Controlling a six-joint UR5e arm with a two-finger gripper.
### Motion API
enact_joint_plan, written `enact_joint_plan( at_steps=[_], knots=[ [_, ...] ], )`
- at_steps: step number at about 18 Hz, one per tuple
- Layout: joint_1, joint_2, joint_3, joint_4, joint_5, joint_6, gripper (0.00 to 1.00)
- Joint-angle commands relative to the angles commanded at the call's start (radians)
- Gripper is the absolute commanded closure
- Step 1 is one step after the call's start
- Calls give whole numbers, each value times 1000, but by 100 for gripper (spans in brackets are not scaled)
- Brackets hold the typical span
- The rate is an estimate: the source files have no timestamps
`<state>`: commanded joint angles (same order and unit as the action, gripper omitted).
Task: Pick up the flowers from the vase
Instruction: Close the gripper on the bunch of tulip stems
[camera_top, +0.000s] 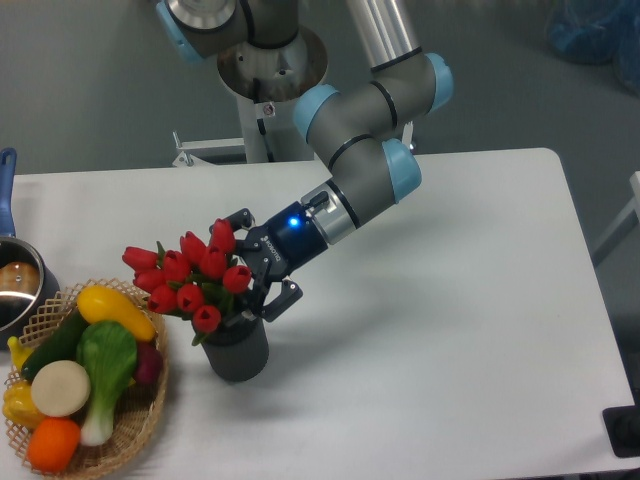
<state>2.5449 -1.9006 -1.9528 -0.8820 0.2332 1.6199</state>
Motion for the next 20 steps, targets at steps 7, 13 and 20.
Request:
enact_joint_plan(
  at_steps=[7, 13, 20],
  knots=[
    [-3, -15, 5, 3, 3, 9, 0],
    [-12, -20, 12, 14, 2, 9, 0],
    [-12, -20, 17, 15, 2, 9, 27]
  ],
)
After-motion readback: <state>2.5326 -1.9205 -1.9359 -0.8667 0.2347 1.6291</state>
